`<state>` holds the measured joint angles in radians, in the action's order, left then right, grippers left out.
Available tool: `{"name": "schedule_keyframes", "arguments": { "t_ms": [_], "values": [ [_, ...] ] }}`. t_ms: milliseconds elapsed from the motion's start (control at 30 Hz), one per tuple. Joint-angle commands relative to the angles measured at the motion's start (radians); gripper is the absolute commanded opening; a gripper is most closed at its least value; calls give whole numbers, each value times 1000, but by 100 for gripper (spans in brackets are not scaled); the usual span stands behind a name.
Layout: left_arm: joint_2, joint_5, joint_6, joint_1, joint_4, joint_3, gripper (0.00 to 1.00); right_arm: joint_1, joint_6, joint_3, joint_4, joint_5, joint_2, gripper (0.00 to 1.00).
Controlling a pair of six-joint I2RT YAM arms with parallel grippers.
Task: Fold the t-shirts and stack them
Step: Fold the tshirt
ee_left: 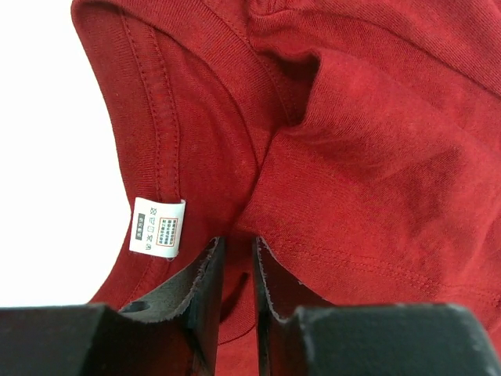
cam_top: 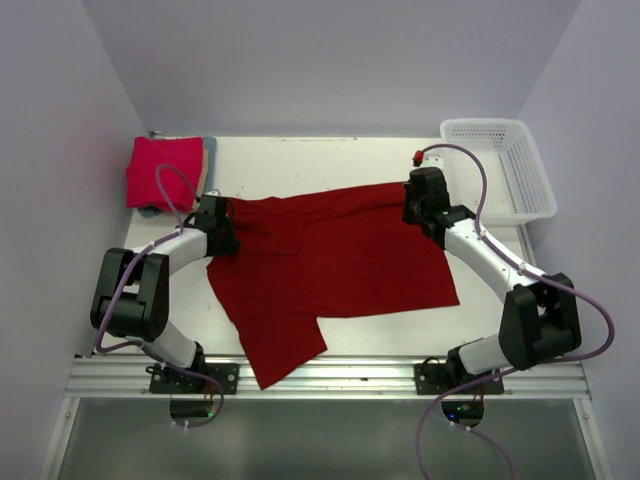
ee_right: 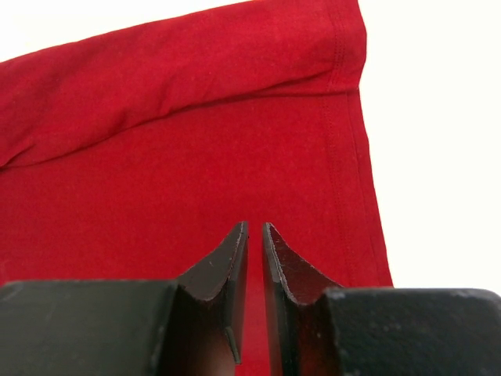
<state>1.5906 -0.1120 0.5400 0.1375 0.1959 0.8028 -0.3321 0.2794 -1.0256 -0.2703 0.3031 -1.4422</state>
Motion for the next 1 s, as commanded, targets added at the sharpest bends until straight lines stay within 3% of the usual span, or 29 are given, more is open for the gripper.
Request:
{"name": "schedule_keyframes", "arguments": {
  "t_ms": [0,67,200,967],
  "values": [
    [0,-15,14,-3,-10,-11,25,-2,-6,2,9,28,39,17],
    [6,-11,14,-3,-13,-13,20,-4,-5,5,11,28,39,17],
    [8,0,15,-3,-21,-16,0,-2,-5,5,11,28,39,17],
    [-173,31,-3,-1,115,56,0,-4,-5,5,17,27,31,17]
  ]
}}
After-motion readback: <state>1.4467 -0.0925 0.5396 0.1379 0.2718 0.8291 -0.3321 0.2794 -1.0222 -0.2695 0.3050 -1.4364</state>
